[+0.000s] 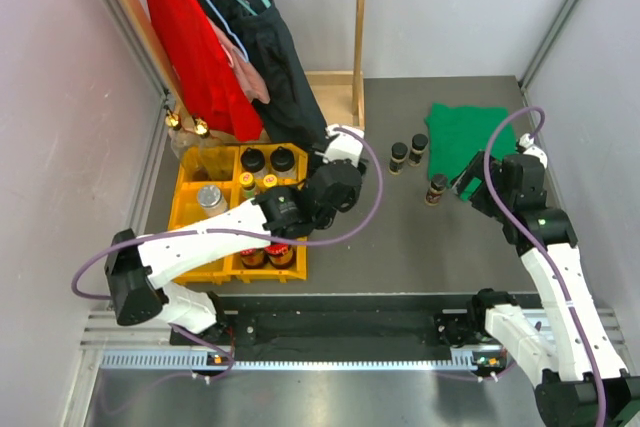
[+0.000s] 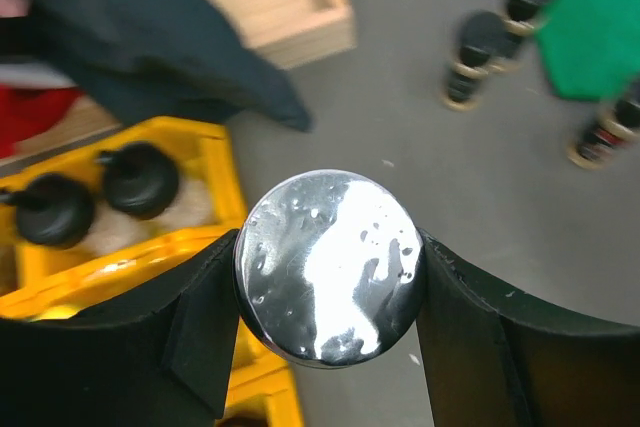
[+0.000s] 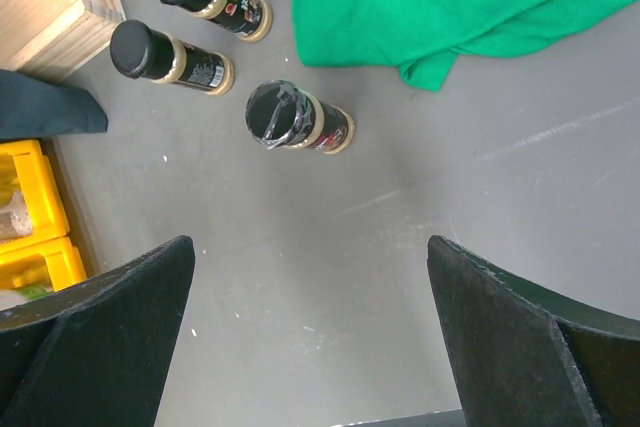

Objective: Organize the condiment bottles
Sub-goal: Place the bottle in the storage box.

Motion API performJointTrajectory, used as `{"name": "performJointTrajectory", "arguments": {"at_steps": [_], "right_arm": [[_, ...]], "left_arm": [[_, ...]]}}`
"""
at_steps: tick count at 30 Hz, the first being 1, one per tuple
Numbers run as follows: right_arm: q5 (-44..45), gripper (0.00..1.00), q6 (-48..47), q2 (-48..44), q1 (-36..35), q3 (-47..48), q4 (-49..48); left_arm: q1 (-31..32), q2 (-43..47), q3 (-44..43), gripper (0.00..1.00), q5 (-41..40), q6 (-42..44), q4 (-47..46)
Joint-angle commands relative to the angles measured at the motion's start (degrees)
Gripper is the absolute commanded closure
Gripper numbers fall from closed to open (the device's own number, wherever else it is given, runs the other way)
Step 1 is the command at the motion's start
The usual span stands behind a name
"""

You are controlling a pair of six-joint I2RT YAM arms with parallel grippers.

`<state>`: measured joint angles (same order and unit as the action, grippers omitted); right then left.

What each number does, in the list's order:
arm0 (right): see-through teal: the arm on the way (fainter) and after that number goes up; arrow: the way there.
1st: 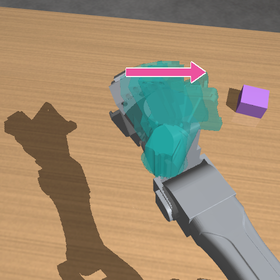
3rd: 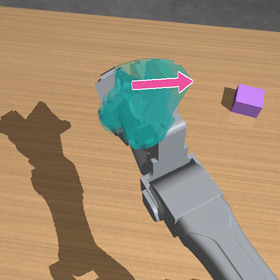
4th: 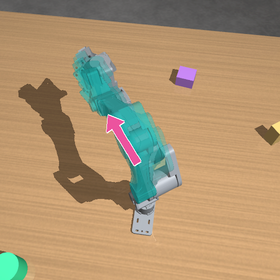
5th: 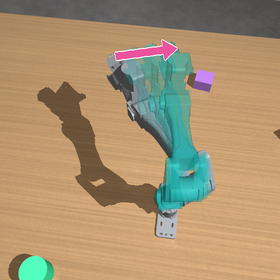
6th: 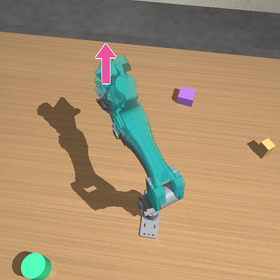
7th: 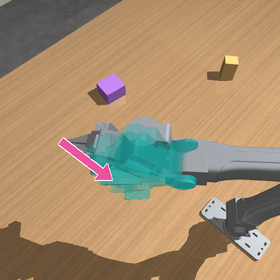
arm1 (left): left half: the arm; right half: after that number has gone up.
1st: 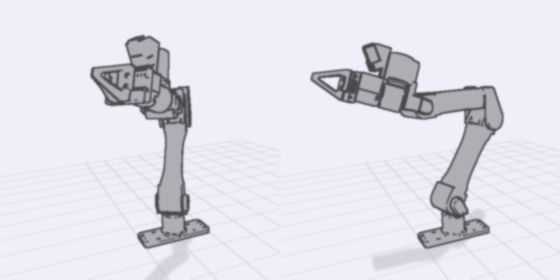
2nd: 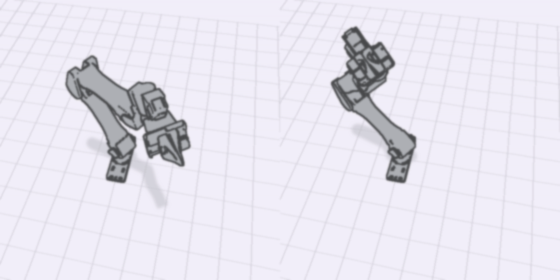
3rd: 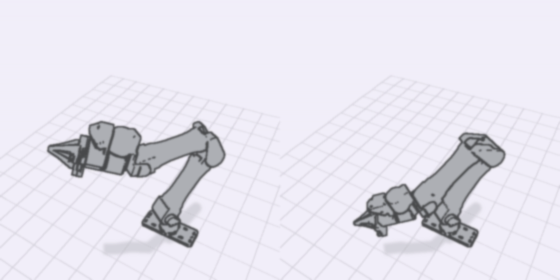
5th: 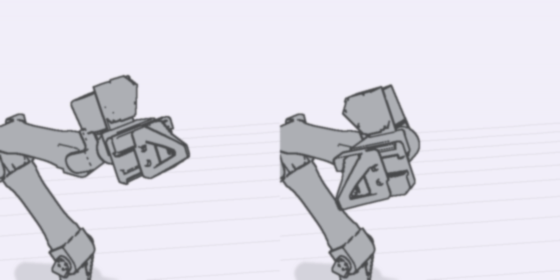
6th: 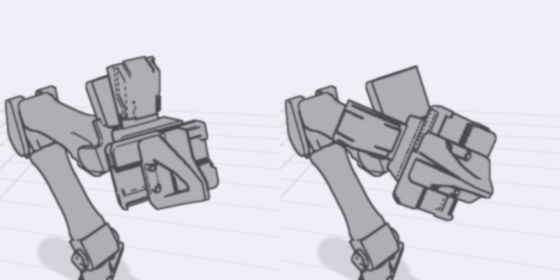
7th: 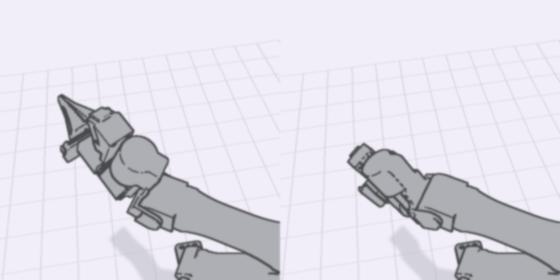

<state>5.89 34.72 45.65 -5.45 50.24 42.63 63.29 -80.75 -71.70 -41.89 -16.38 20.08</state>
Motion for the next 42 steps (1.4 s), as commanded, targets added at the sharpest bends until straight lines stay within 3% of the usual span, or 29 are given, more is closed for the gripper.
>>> {"name": "performJointTrajectory", "arguments": {"at_steps": [1, 11, 15, 22, 25, 28, 30, 33, 42], "right_arm": [[-0.8, 0.01, 0.4, 0.1, 0.7, -0.3, -2.6], [-1.1, 0.01, 0.4, 0.4, 0.7, -0.3, -3.1], [-1.5, 0.01, 0.4, 0.8, 0.6, -0.4, -3.7], [-2.5, 0.01, 0.9, 1.6, 0.7, -0.6, -4.7], [-2.6, 0.01, 0.8, 1.7, 0.6, -0.8, -4.8], [-2.9, 0.01, 0.9, 1.9, 0.6, -0.5, -4.7], [-2.9, 0.01, 0.8, 1.6, 0.7, -0.4, -4.5], [-2.6, 0.01, 0.4, 1.6, 0.7, -0.3, -4.3], [-2.5, 0.01, 0.3, 2.3, 0.6, -0.7, -4.8]], "left_arm": [[-2.4, 6.0, -5.1, 1.0, -8.9, -1.6, 0.3], [-3.3, 12.6, -6.2, 1.0, -22.7, 1.5, 1.6], [-4.0, 15.8, -5.6, 1.0, -33.2, 2.8, 2.5], [-7.8, 16.0, -3.8, 1.0, -44.9, 15.6, -7.3], [-13.2, 15.9, -3.6, 1.0, -42.6, 15.1, -8.5], [-18.5, 15.0, -5.9, 1.0, -40.1, 6.0, 0.9], [-21.5, 13.5, -9.4, 1.0, -34.0, -4.2, 11.3], [-28.5, 12.4, -9.5, 1.0, -29.6, -9.3, 15.5], [-39.7, 16.7, -2.0, 1.0, -23.0, -18.8, 15.4]]}}
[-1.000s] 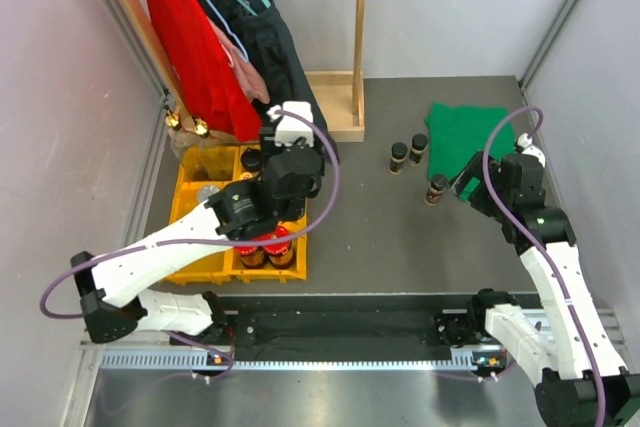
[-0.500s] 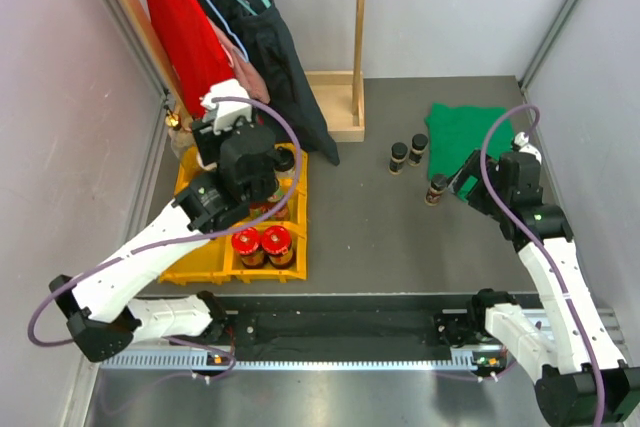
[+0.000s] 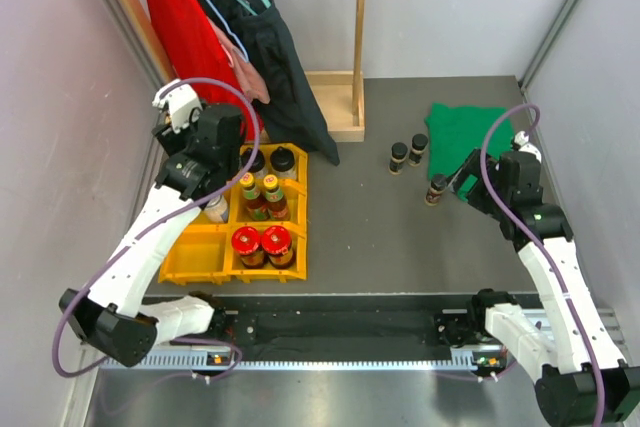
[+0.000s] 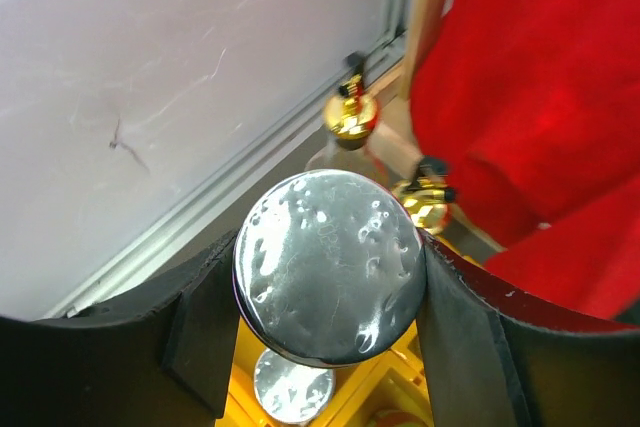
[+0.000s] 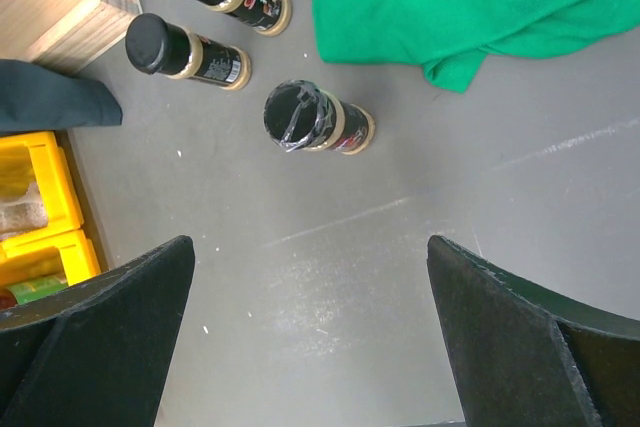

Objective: Organize the condiment bottles
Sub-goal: Place the bottle in the storage box.

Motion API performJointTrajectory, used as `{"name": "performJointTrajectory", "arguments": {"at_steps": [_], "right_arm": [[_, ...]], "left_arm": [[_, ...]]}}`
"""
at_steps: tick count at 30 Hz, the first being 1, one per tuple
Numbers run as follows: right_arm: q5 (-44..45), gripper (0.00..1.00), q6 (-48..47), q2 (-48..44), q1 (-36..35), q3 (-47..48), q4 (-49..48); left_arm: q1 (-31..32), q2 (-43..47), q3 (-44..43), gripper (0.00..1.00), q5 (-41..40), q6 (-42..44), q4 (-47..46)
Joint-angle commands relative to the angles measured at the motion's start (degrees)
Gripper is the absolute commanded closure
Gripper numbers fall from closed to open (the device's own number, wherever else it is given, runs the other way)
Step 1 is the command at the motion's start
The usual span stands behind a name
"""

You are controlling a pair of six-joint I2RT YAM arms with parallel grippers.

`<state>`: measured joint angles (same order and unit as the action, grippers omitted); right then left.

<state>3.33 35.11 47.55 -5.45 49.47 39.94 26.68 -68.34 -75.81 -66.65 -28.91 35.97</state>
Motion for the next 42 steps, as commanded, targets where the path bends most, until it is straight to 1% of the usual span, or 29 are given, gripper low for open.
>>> {"name": "performJointTrajectory", "arguments": {"at_steps": [1, 5, 9, 10, 12, 18, 19, 21, 26, 29, 31, 38, 40, 42], "right_arm": [[0.1, 0.01, -0.1, 0.3, 0.6, 0.0, -2.1], [-0.1, 0.01, 0.0, 0.5, 0.6, -0.4, -2.4], [-0.1, 0.01, 0.0, 0.6, 0.7, -0.5, -2.5], [-0.2, 0.01, 0.0, 0.6, 0.7, -0.5, -2.5], [-0.3, 0.01, 0.0, 0.6, 0.6, -0.6, -2.4], [-0.3, 0.01, 0.0, 0.4, 0.6, -0.9, -2.3], [-0.3, 0.01, 0.0, 0.4, 0.6, -0.9, -2.2], [-0.2, 0.01, 0.0, 0.2, 0.7, -1.0, -2.2], [-0.1, 0.01, 0.0, 0.2, 0.7, -1.0, -2.1], [-0.1, 0.01, 0.0, 0.3, 0.7, -1.0, -2.1], [-0.1, 0.01, 0.0, 0.3, 0.6, -1.0, -2.1], [-0.1, 0.01, -0.1, 0.5, 0.6, -1.1, -2.3], [-0.1, 0.01, -0.1, 0.5, 0.6, -1.0, -2.3], [-0.1, 0.01, -0.1, 0.6, 0.6, -1.0, -2.5]], "left_arm": [[-3.6, 5.0, 3.9, 1.0, 1.6, -7.1, -1.3], [-5.9, 8.4, 7.9, 1.0, -0.2, -12.3, -1.5], [-7.9, 9.5, 11.4, 1.0, -2.5, -16.3, -0.6], [-8.2, 9.4, 12.3, 1.0, -3.6, -18.9, 0.1], [-9.2, 9.2, 13.3, 1.0, -3.6, -21.3, 2.1], [-10.2, 8.5, 17.2, 1.0, -2.9, -28.6, 2.5], [-10.2, 8.0, 17.7, 0.98, -3.0, -30.7, 2.7], [-10.2, 7.3, 19.0, 0.98, -2.7, -32.0, 2.9], [-10.2, 4.4, 20.4, 0.95, -3.1, -38.1, 4.9], [-10.7, 2.8, 20.9, 0.94, -2.7, -39.2, 4.8], [-11.3, 1.5, 21.3, 0.92, -1.0, -39.2, 4.3], [-14.6, -0.5, 23.6, 0.89, 4.1, -37.2, -0.2], [-15.5, -1.1, 24.3, 0.79, 5.3, -36.9, -1.5], [-17.4, -1.4, 25.4, 0.76, 8.0, -36.1, -3.2]]}}
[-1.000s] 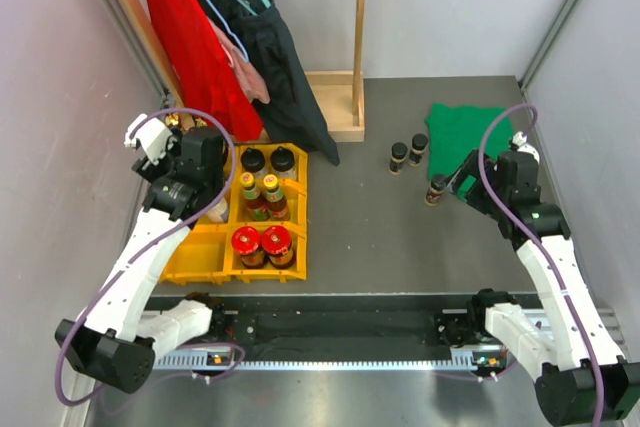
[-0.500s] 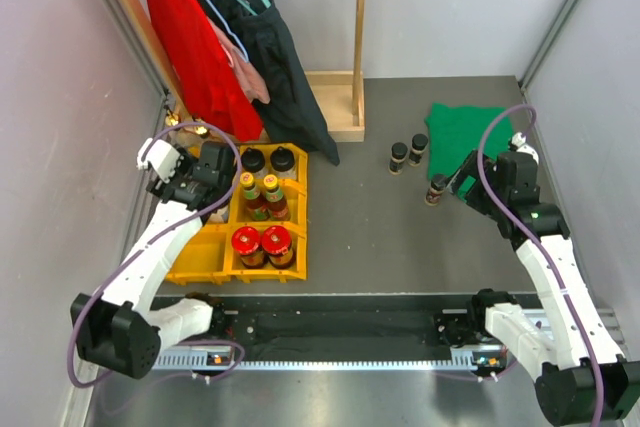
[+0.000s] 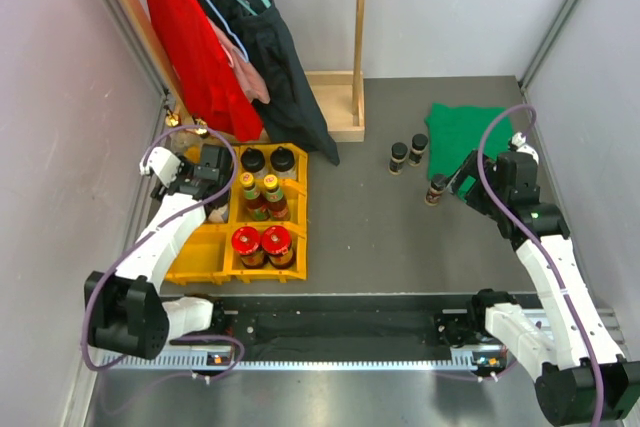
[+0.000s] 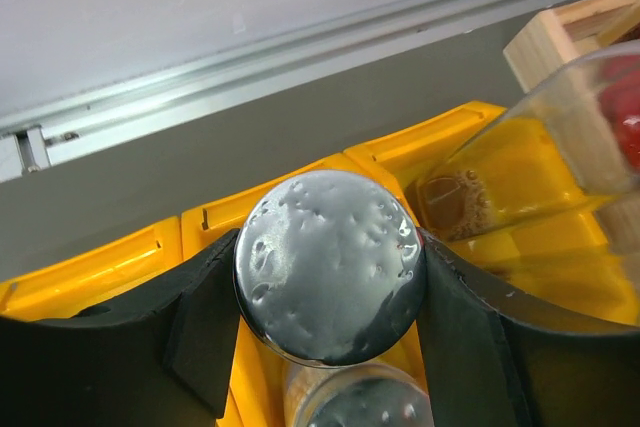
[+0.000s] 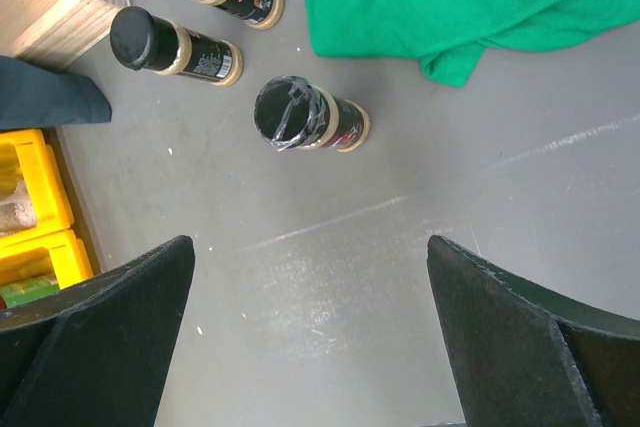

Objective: Organize the condiment bottles
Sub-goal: Place the bottle in the storage box.

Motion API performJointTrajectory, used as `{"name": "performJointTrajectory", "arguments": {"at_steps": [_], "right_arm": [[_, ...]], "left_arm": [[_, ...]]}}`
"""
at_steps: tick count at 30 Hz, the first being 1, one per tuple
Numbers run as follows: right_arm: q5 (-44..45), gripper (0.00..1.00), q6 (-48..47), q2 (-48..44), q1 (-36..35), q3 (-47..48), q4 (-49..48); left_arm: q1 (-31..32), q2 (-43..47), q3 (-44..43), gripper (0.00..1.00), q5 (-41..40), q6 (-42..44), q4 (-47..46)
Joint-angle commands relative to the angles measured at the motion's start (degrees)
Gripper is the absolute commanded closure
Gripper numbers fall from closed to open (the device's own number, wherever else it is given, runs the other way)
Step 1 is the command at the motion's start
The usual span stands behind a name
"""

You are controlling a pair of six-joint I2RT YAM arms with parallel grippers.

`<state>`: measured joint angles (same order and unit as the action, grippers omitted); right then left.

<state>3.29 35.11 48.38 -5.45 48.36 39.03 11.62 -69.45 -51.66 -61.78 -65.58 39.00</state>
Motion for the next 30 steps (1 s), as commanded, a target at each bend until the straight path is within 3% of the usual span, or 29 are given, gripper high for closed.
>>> {"name": "performJointTrajectory", "arguments": {"at_steps": [1, 7, 10, 11, 15, 17, 20, 30], "right_arm": [[0.0, 0.01, -0.1, -0.2, 0.7, 0.1, -1.5], [-0.2, 0.01, -0.2, 0.0, 0.7, 0.2, -1.7], [-0.4, 0.01, -0.2, 0.3, 0.6, 0.3, -1.8], [-0.5, 0.01, -0.1, 0.4, 0.6, 0.3, -1.8], [-0.6, 0.01, -0.1, 0.4, 0.6, 0.3, -1.8], [-0.5, 0.01, -0.1, 0.4, 0.6, 0.3, -1.8], [-0.6, 0.01, 0.0, 0.4, 0.7, 0.2, -1.8], [-0.7, 0.01, 0.0, 0.1, 0.7, 0.1, -1.8]], "left_arm": [[-2.9, -0.7, 1.6, 0.73, 4.1, 0.7, -6.7], [-5.3, -1.7, 3.1, 0.66, 7.2, 1.9, -9.3], [-5.4, -2.4, 3.2, 0.57, 7.5, 1.9, -9.5], [-5.5, -2.5, 3.1, 0.47, 7.6, 1.8, -9.4], [-5.5, -2.6, 2.4, 0.22, 8.2, 1.6, -8.7], [-5.5, -2.4, 2.3, 0.17, 8.1, 1.6, -8.3], [-5.5, -0.8, 1.7, 0.01, 8.2, 1.8, -7.6], [-5.5, 5.1, -0.3, 0.01, 8.1, 4.5, -6.0]]}}
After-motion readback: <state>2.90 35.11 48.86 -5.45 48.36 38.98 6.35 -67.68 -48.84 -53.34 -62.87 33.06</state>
